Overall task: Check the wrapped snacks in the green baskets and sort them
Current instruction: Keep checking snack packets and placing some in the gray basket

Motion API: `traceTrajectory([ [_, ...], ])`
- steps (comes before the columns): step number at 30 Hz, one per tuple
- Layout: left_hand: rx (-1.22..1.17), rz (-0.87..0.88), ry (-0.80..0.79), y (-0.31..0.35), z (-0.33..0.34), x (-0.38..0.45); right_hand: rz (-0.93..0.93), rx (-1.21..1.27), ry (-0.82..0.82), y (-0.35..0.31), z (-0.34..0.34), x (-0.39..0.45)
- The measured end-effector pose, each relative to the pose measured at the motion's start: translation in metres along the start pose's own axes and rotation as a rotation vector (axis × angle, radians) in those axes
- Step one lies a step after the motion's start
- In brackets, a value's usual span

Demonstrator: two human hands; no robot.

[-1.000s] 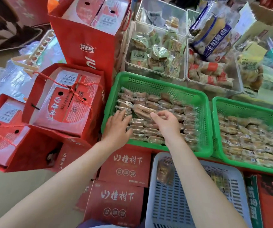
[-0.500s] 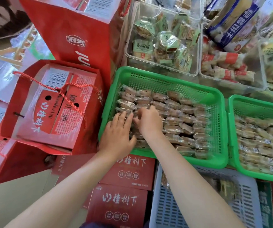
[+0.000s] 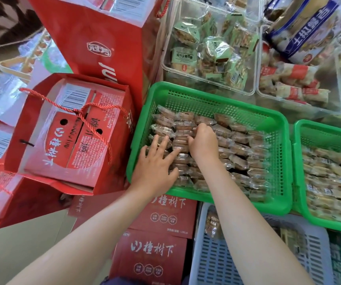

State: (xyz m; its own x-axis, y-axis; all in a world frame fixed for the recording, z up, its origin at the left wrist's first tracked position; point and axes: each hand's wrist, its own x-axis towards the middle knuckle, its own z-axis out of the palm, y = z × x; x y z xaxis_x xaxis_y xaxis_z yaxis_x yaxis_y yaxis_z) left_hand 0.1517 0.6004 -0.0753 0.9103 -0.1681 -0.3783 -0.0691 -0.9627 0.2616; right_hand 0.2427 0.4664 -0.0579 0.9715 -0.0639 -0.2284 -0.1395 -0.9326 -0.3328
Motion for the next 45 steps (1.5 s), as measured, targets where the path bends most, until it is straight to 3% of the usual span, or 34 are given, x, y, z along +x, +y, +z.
traceTrajectory([
  [10, -0.001, -0.008, 0.01, 0.0, 0.002, -0.001, 0.072, 0.125, -0.163, 0.009, -0.014, 0.007],
  [16, -0.006, -0.018, 0.009, 0.0, 0.001, -0.001, 0.131, 0.515, -0.345, 0.024, -0.037, 0.007],
  [22, 0.004, -0.01, 0.011, -0.001, 0.001, -0.001, -0.002, 0.804, -0.215, 0.023, -0.071, -0.03],
  [25, -0.042, 0.011, 0.081, -0.001, 0.001, -0.003, 0.062, 1.039, -0.145, 0.024, -0.089, -0.061],
  [27, -0.249, 0.041, 0.246, 0.0, -0.003, -0.012, 0.145, 1.206, -0.126, 0.029, -0.098, -0.085],
  [29, -0.685, -0.026, 0.386, 0.004, -0.01, -0.025, 0.251, 1.373, -0.13, 0.035, -0.101, -0.109],
  [31, -1.227, -0.177, 0.236, 0.018, -0.024, -0.048, 0.354, 1.522, -0.15, 0.043, -0.098, -0.134],
  [33, -1.553, -0.188, 0.018, 0.036, -0.032, -0.078, 0.417, 1.571, -0.214, 0.047, -0.094, -0.16],
  [36, -1.679, -0.161, -0.052, 0.051, -0.026, -0.123, 0.429, 1.463, -0.31, 0.046, -0.086, -0.197],
  [40, -1.688, -0.179, -0.116, 0.048, -0.012, -0.165, 0.36, 1.21, -0.27, 0.046, -0.083, -0.237],
  [45, -1.692, -0.171, -0.048, 0.049, -0.007, -0.201, 0.269, 1.116, -0.258, 0.05, -0.086, -0.271],
])
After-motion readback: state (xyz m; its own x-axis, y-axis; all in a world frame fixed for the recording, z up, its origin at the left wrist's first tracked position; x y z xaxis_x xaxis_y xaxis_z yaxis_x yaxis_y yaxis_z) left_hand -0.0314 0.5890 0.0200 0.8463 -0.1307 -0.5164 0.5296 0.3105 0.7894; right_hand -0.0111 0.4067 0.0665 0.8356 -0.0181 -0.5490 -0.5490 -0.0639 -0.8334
